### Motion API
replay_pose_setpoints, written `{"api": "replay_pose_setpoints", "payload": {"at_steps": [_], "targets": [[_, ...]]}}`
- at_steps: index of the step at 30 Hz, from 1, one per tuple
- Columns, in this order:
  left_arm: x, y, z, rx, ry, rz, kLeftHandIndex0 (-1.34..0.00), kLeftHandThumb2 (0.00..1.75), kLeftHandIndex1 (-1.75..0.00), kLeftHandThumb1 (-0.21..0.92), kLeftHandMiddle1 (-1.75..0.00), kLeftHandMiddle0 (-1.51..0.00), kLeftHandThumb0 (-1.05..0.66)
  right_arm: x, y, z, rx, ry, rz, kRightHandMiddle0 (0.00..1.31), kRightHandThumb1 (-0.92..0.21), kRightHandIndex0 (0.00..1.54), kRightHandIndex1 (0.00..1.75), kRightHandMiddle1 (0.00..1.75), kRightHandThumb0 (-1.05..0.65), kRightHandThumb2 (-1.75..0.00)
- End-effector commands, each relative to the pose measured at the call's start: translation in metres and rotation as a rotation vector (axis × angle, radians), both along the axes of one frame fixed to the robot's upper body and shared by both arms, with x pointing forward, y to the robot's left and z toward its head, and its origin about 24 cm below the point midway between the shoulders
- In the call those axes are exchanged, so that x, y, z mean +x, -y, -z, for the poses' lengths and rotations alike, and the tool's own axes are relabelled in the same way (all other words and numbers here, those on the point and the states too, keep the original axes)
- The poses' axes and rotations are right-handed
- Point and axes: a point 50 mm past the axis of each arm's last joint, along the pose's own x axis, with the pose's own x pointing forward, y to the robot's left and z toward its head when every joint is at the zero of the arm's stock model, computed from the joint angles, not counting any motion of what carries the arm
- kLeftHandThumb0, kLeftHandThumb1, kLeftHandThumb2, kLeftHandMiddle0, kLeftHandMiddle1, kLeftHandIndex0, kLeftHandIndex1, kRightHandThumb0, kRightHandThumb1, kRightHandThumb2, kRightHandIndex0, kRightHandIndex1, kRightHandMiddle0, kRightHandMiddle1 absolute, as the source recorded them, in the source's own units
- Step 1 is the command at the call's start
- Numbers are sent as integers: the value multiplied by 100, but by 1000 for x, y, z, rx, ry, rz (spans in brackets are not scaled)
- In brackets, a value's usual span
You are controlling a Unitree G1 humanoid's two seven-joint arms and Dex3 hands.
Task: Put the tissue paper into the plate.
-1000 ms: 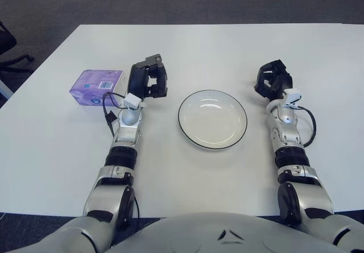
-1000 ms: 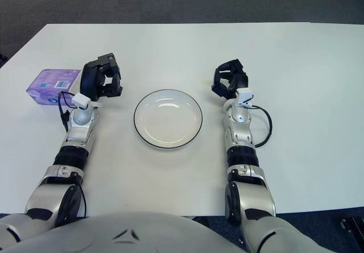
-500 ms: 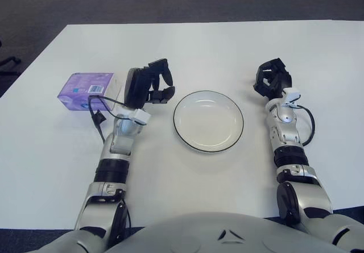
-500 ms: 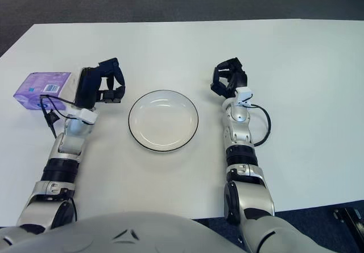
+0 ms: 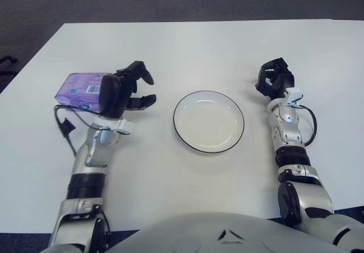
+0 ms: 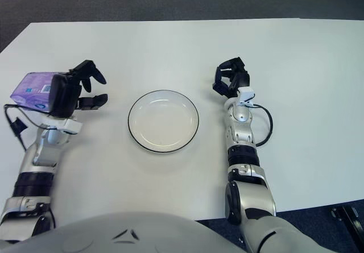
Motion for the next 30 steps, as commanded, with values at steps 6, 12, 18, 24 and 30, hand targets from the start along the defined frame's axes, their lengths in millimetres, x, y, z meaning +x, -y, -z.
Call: {"api": "replay_pose_setpoints", "payload": {"at_steps": [6,12,18,24,30], "targets": [[-19,-34,-5,300,-48,-178,-4,62,-130,82,-101,-16,-76,-48,0,79,83,-276,48,43,-55,67,172,175,-41,-101],[-17,-54,-3,438,-81,-302,0,43,-95,90,-65,-4,-88,-48,-1,79,79,-273,43,43,-56,69,173,175,-41,-101],[-19,-54,-4,449,-95,-371,0,36,-79,91,-43,-1,-93,-49,0,79,79,-274,43,43,-56,69,173,175,-41,-101],[-21,-56,-8,483,-156,-441,0,35,-63,92,-16,0,-99,-49,1,79,79,-276,42,43,-56,69,173,175,-41,-101],[-18,-60,-18,549,-220,-457,0,39,-39,92,-2,0,-104,-49,2,79,82,-275,40,43,-55,69,174,175,-41,-101]]}}
